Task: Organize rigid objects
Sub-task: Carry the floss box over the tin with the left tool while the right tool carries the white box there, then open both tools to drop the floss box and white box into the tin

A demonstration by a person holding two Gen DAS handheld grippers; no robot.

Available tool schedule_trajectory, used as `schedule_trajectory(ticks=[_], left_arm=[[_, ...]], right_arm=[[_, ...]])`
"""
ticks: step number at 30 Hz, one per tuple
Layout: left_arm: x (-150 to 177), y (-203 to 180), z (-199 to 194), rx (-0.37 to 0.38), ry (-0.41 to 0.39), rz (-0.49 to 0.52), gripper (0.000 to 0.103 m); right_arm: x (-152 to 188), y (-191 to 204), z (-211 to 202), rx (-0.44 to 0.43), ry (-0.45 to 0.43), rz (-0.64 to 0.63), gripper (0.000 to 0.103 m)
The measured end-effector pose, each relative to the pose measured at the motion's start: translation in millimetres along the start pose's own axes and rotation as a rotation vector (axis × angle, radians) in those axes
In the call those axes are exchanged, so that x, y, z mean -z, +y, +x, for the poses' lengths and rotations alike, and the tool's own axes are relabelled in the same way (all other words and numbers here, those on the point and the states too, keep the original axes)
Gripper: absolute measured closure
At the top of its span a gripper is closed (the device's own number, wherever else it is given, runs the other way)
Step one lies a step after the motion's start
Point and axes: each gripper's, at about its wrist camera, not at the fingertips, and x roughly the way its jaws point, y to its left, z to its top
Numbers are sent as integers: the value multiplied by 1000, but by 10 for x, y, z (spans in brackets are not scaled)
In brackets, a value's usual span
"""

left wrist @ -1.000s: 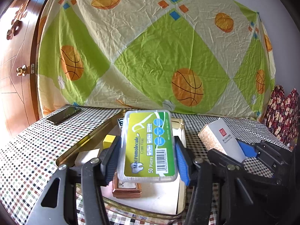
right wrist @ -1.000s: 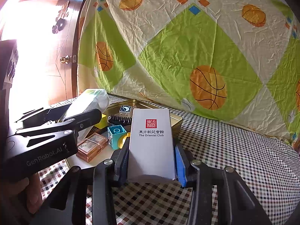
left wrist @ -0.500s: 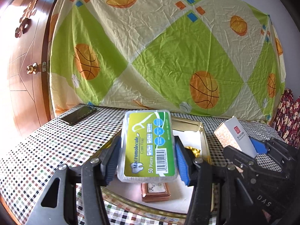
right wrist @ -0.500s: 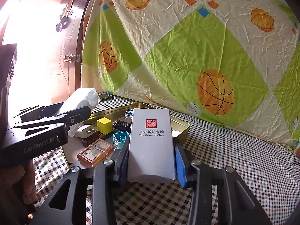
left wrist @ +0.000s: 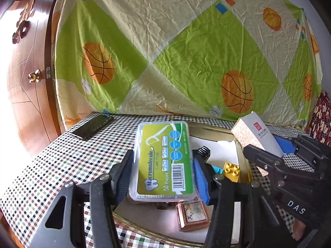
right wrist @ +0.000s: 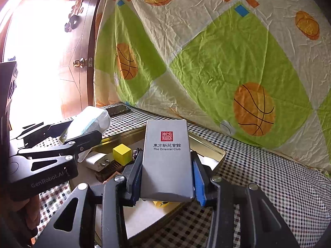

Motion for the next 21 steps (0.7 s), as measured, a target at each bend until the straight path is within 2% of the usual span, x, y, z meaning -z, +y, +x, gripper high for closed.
schedule_trajectory(ticks=[10,21], left_arm=[[41,-30,321,43,122,17,49],[101,-50,431,45,159,26,49]], right_arm=[[-67,-96,448,-2,130,41,59],[5,-60,558,-4,178,23,59]])
